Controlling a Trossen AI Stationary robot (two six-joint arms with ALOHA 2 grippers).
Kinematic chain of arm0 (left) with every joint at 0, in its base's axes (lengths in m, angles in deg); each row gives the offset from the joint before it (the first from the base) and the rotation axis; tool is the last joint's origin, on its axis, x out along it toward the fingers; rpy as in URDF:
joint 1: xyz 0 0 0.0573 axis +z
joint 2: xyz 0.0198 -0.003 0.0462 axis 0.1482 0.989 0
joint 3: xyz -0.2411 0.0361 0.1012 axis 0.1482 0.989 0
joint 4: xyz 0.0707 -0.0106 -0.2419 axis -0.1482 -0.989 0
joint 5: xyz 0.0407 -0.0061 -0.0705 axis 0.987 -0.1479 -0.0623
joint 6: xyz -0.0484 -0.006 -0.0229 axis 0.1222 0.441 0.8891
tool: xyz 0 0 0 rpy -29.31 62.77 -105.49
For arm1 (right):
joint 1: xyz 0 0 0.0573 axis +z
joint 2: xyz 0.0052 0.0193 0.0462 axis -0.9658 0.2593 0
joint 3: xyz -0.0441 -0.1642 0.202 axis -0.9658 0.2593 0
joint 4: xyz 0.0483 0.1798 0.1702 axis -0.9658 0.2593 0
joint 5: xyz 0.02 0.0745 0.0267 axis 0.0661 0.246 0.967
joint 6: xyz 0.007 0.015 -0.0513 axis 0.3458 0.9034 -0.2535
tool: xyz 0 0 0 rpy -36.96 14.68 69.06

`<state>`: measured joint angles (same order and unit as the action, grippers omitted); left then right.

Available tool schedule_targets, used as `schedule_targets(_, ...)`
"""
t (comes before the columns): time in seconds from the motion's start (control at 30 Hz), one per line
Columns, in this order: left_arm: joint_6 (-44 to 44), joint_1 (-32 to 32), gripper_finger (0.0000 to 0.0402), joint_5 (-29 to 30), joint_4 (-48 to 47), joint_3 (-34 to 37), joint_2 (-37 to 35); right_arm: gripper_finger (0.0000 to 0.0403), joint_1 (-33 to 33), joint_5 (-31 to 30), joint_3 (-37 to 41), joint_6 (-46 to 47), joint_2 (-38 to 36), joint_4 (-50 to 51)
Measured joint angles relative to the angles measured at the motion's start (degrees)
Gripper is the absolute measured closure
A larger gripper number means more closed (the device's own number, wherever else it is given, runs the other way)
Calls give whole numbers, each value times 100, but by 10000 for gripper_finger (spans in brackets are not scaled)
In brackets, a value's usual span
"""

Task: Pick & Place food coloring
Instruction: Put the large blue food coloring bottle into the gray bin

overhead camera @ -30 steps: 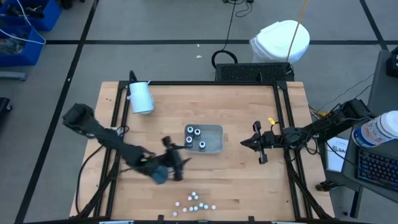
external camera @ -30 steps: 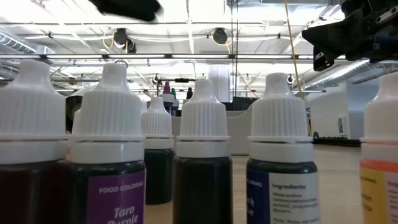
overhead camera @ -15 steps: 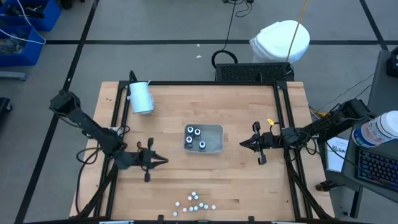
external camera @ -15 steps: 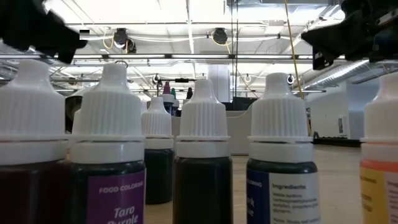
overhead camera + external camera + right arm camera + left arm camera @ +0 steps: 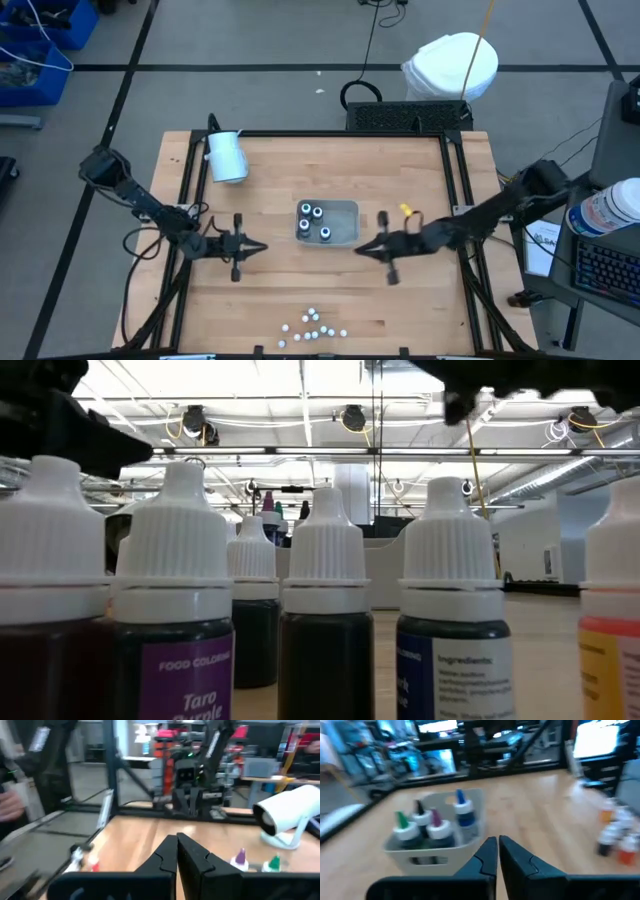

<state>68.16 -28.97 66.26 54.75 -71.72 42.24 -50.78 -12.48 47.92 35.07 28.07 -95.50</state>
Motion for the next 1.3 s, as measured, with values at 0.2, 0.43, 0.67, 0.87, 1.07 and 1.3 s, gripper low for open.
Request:
schedule_targets(0.2,104,165,354,619,-347,0,3,344,172,-273,-1310,-259,1182,598)
schedule_targets(0.43,152,201,353,596,-609,0,3,231,706,-1518,-2940,-657,2044,2220)
schedule_targets(0.67,184,222,353,594,-674,0,1,180,896,-3471,-3635,-187,2725,2950)
schedule_targets(0.87,194,223,353,582,-568,0,3,177,780,-3415,-3624,578,3070,2963)
schedule_targets(1.07,177,223,353,533,-336,0,1,176,732,-3610,-3624,300,3121,2960)
schedule_targets(1.3,273,222,353,523,-345,0,1,176,716,-4716,-3624,85,3117,3120)
